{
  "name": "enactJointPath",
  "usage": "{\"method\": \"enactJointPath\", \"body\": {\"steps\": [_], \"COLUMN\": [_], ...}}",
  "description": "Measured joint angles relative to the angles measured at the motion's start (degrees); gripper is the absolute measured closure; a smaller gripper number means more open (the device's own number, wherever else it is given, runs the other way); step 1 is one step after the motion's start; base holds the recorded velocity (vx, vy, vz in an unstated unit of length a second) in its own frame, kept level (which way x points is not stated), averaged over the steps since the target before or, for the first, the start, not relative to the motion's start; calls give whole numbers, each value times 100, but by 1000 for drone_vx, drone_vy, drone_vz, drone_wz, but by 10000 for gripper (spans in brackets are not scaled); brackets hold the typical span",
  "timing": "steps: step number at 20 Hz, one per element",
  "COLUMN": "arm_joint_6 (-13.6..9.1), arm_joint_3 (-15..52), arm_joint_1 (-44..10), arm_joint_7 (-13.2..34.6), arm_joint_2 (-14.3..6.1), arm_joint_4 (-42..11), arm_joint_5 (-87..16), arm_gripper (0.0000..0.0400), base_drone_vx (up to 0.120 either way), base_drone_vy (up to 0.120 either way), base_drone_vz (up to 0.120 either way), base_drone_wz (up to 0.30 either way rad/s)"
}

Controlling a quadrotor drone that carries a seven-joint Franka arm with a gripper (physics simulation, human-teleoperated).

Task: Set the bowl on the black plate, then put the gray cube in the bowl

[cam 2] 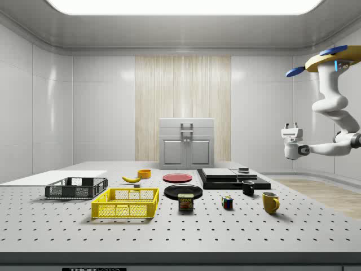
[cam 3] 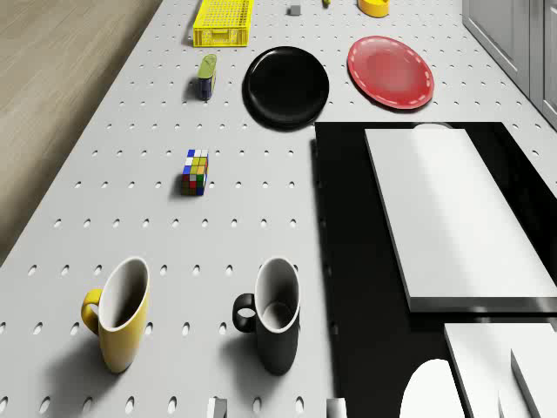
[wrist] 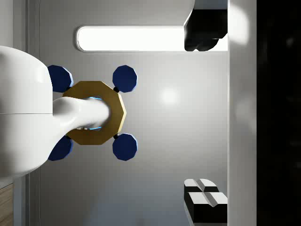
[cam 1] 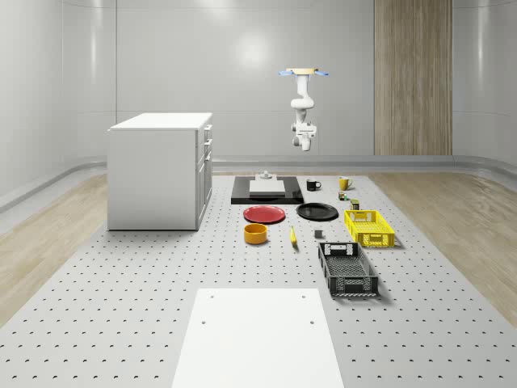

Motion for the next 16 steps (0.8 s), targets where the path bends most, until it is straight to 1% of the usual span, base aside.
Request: {"method": "enactJointPath", "body": {"steps": [3, 8, 12, 16], "arm_joint_6": [-305, -708, -927, -1041], "arm_joint_3": [4, 11, 14, 17], "arm_joint_1": [-9, -19, -26, -30], "arm_joint_7": [-5, -10, -13, -15], "arm_joint_2": [43, 228, 370, 450], "arm_joint_4": [362, 973, 1351, 1563], "arm_joint_5": [3, 7, 10, 11], "arm_gripper": [0, 0, 0, 0], "base_drone_vx": [0, 0, 0, 0], "base_drone_vy": [0, 0, 0, 0], "base_drone_vz": [0, 0, 0, 0], "base_drone_wz": [0, 0, 0, 0]}}
